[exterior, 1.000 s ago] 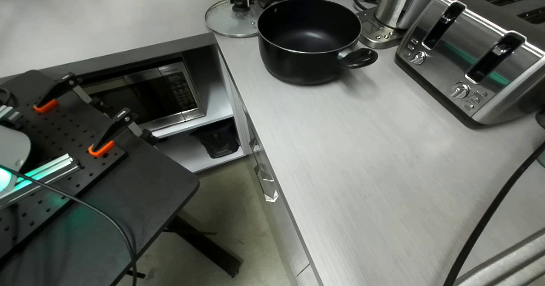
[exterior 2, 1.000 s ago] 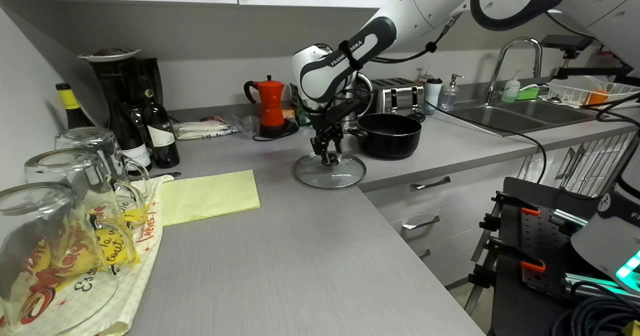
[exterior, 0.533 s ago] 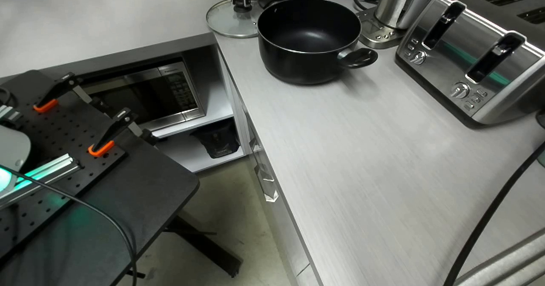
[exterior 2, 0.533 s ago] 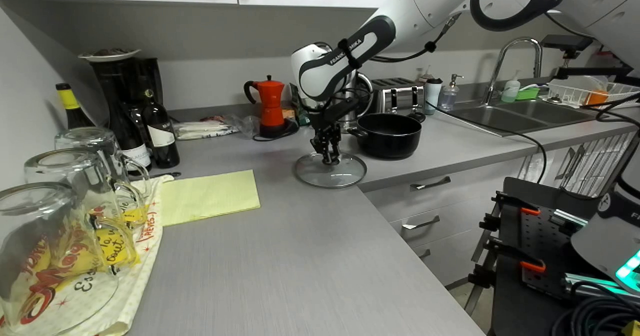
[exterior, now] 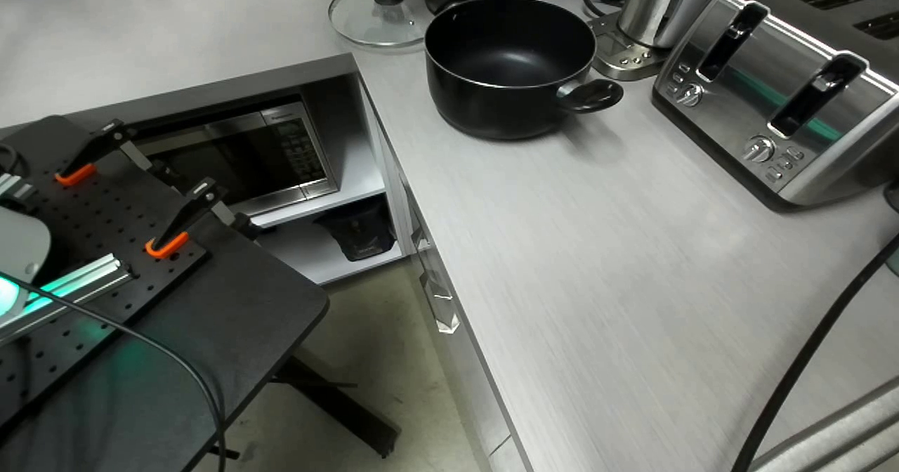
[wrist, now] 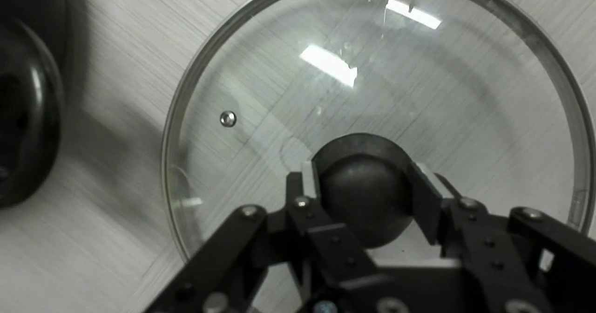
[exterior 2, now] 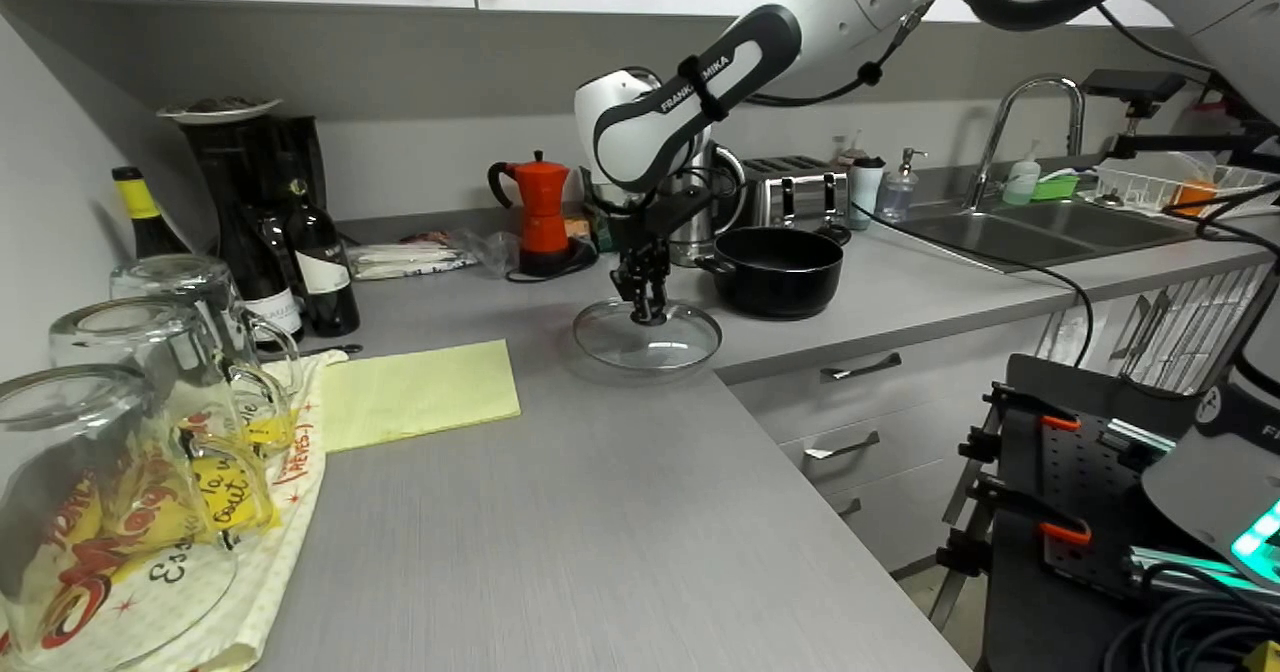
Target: Put the lid on the pot
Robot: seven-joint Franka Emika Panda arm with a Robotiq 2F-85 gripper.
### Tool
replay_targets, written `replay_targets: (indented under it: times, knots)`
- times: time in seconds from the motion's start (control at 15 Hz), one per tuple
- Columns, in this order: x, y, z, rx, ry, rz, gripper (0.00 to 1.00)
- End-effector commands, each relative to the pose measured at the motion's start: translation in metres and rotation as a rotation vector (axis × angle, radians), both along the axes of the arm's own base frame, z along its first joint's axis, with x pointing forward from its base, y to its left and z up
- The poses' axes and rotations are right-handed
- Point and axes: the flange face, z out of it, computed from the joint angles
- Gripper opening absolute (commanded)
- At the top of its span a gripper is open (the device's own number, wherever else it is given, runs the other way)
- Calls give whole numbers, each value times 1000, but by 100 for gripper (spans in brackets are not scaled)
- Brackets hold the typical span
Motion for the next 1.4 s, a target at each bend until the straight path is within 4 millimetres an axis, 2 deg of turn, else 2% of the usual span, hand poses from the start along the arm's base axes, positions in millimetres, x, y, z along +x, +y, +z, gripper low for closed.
replay_targets:
  times: [0.0,0.27,0.53,0.93,1.13,1.33]
  knots:
    - [-32,17,47,-6,-42,72,24]
    - [-67,25,85,-38,-71,96,24]
    - [-101,10,126,-50,-94,64,24]
    - [-125,-48,181,-52,-142,-86,24]
    - [-125,-86,192,-53,-143,-174,24]
    - [-125,-121,192,-51,-127,-260,24]
